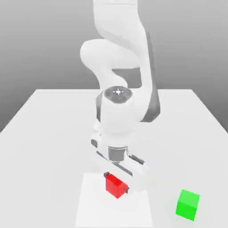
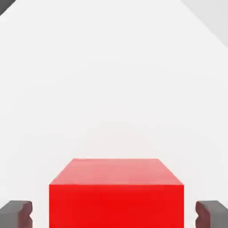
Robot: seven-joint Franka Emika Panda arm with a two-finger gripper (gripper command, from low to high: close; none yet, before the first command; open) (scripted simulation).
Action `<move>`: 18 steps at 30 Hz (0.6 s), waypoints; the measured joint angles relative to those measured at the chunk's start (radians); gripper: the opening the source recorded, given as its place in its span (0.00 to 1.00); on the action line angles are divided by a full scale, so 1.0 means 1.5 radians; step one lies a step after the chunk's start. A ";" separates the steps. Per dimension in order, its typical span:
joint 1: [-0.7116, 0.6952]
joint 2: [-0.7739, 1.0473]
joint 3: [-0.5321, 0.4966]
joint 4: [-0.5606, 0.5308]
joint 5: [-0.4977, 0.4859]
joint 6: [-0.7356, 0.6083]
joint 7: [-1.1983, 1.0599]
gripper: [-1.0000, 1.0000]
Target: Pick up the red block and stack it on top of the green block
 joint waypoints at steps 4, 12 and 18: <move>-0.001 0.000 0.000 0.000 -0.001 0.001 0.001 0.00; -0.008 -0.095 0.010 -0.007 0.010 -0.080 -0.010 0.00; -0.013 -0.158 0.020 -0.022 0.025 -0.135 -0.018 0.00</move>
